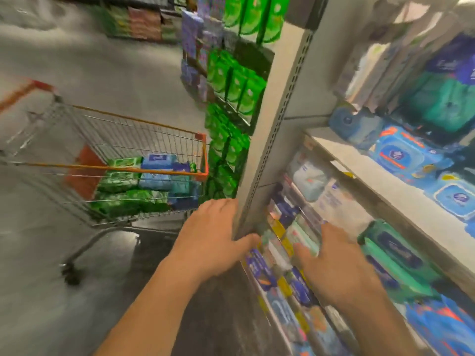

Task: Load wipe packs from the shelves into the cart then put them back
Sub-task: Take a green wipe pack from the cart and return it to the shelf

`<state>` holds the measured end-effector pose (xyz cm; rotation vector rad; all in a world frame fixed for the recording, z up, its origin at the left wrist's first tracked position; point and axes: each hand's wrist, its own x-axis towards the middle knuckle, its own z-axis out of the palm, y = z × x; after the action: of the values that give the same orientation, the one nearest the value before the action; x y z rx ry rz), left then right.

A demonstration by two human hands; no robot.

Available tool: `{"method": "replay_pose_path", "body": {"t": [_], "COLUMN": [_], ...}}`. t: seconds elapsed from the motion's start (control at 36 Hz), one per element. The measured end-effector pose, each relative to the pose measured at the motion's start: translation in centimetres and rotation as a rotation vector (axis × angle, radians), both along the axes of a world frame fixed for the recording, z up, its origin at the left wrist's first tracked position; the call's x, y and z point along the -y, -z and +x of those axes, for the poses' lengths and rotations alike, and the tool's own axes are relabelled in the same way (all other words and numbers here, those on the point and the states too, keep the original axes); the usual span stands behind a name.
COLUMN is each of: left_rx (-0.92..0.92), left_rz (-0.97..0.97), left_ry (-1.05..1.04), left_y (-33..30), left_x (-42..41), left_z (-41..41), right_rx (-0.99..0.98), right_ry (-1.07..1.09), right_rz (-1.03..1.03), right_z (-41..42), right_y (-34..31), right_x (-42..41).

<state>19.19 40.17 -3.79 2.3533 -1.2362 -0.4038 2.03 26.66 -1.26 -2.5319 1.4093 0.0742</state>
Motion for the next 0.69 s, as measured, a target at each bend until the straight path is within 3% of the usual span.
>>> {"method": "replay_pose_path", "body": {"t": [0.39, 0.69], "left_rx": [-0.139, -0.131], "left_rz": [0.031, 0.102], "left_ry": [-0.319, -0.486], "left_y": [3.0, 4.4], "left_x": [-6.2, -3.2], "left_z": [13.1, 26.1], "right_rx": [-0.034, -0.033], "right_ry": [-0.277, -0.47], "right_rz": [0.069, 0.186], "right_z": [17.6, 33.1], "right_y": [2.4, 5.3], "right_x": [-0.2, 5.0]}}
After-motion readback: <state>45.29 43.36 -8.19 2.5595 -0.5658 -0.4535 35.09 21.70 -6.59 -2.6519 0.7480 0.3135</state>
